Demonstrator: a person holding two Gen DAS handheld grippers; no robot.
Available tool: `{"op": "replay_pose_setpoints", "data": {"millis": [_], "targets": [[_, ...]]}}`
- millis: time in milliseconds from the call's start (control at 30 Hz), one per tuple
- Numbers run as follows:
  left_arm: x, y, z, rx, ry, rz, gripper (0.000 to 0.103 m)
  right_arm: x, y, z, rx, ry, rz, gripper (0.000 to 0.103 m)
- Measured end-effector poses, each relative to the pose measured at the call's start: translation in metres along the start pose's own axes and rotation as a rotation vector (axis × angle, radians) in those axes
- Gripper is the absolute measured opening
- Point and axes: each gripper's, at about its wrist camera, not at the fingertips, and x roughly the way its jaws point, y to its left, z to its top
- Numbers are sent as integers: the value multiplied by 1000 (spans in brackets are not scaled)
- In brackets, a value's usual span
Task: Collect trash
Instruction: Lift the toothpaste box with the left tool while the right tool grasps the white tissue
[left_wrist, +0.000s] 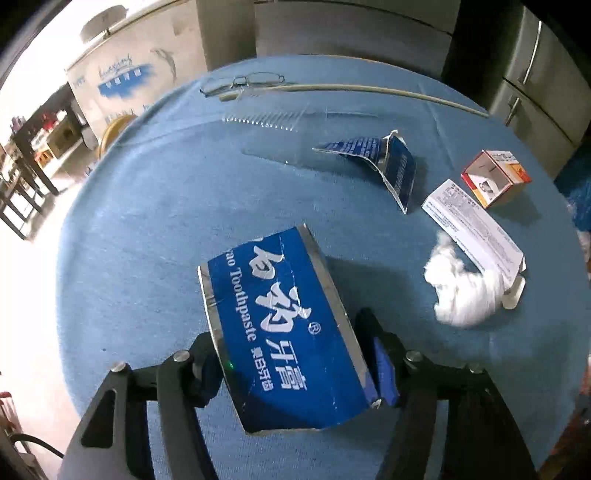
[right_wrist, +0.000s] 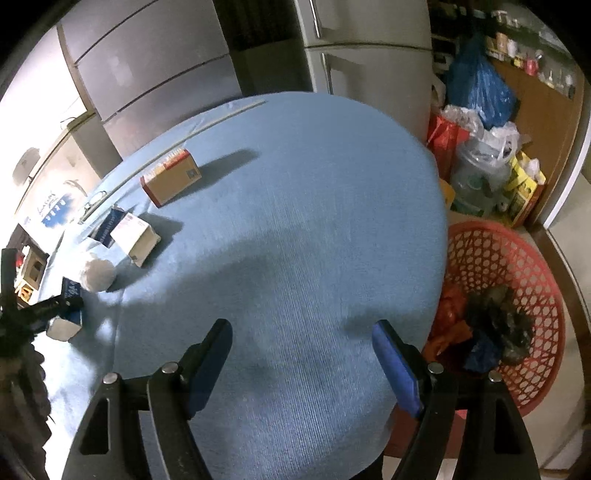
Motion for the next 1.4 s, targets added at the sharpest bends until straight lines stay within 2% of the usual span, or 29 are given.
{"op": "replay_pose_setpoints", "data": {"millis": [67,167,467,633,800,833,867,900,967,1067,1200,1400], "targets": [[0,4,0,-11,2,-21,65,0,7,6,-13,-7,8,81],[-7,15,-1,-16,-20,-15,65,2,28,15,-51,-18,39,82],[-7,44,-15,-44,-16,36,65,30,152,23,-283,0,211,82],[-6,50,-15,-54,-24,25,65,50,210,25,-377,-14,230,82],[-6,47,-17,-39,-37,42,66,77,235,30,-409,12,207,82],[-7,46,-17,-37,-40,45,66,86,239,29,-414,35,208,81],[-6,47,-17,-38,-42,44,66,91,240,28,-417,53,212,74],[-5,47,-15,-38,-43,44,66,98,242,26,-419,70,213,56],[-6,46,-16,-35,-45,45,67,99,243,24,-438,47,196,49],[-6,45,-16,-33,-46,47,67,95,236,26,-411,64,237,46],[-9,43,-17,-37,-40,54,67,78,213,27,-351,35,262,46],[-13,30,-20,-18,-20,57,65,41,161,17,-276,-10,270,46]]}}
